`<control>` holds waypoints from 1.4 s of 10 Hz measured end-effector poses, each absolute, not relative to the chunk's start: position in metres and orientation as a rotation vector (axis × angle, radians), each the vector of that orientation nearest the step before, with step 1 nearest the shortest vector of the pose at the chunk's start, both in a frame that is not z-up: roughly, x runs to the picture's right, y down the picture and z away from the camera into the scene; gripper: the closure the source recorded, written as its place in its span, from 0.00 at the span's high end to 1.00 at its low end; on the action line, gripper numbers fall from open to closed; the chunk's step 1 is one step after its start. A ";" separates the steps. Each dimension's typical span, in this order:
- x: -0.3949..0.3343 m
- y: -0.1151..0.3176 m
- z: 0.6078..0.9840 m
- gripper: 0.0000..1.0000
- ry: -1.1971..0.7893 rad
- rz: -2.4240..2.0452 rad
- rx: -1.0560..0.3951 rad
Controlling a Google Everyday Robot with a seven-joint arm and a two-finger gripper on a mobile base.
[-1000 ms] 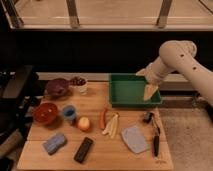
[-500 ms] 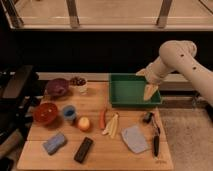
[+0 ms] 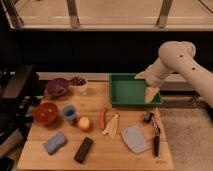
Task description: Place eraser in table surface
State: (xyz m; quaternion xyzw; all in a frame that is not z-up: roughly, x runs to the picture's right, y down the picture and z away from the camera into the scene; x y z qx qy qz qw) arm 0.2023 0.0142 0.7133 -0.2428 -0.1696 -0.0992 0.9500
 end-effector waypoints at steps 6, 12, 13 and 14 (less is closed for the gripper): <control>0.176 0.079 0.714 0.80 -0.473 -0.369 -0.533; 0.084 0.144 0.716 0.80 -0.730 -0.461 -0.665; 0.067 0.150 0.714 0.80 -0.743 -0.472 -0.676; 0.064 0.151 0.713 0.80 -0.744 -0.471 -0.678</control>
